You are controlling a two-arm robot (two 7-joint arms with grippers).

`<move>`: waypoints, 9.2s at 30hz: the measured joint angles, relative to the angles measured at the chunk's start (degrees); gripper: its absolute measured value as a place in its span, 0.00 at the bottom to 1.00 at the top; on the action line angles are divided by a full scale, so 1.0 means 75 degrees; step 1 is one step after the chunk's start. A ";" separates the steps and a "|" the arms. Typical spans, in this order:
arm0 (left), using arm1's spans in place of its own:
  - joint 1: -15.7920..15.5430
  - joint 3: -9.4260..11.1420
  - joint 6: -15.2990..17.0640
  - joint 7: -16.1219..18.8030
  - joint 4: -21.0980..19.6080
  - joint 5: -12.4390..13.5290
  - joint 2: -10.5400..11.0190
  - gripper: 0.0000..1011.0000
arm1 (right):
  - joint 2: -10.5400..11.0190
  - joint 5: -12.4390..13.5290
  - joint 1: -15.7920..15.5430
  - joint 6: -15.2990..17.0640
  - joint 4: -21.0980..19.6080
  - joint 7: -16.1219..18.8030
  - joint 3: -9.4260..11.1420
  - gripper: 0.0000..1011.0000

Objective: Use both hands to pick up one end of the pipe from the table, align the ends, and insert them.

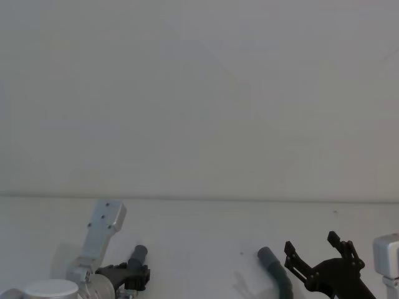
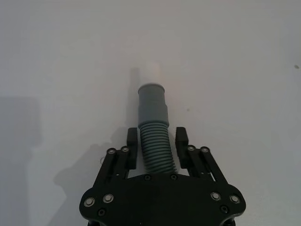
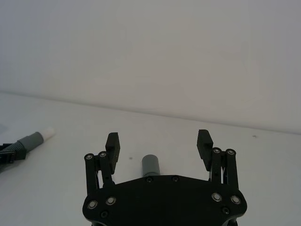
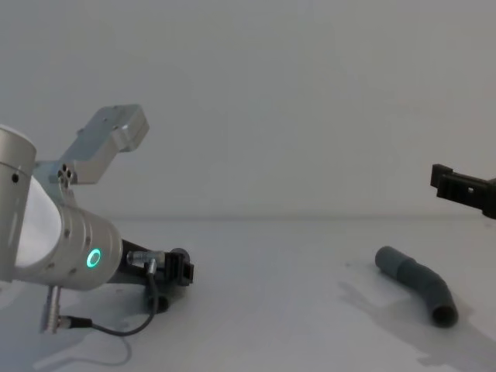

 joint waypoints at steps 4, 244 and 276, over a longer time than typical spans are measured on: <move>0.0000 -0.0001 0.0000 -0.0003 0.0001 -0.0001 -0.0003 0.35 | 0.0000 0.0000 0.0000 0.0000 0.0000 0.0000 0.0000 0.99; -0.0367 0.0701 -0.0375 -0.0961 -0.0626 0.0529 0.0916 0.29 | -0.0803 -0.1236 0.2068 0.5422 0.1041 0.0200 -0.0766 0.03; -0.0546 0.0951 -0.1542 -0.2416 -0.1772 0.0766 0.2059 0.29 | 0.0211 0.0506 0.1992 0.2399 0.1395 0.3655 -0.0276 0.02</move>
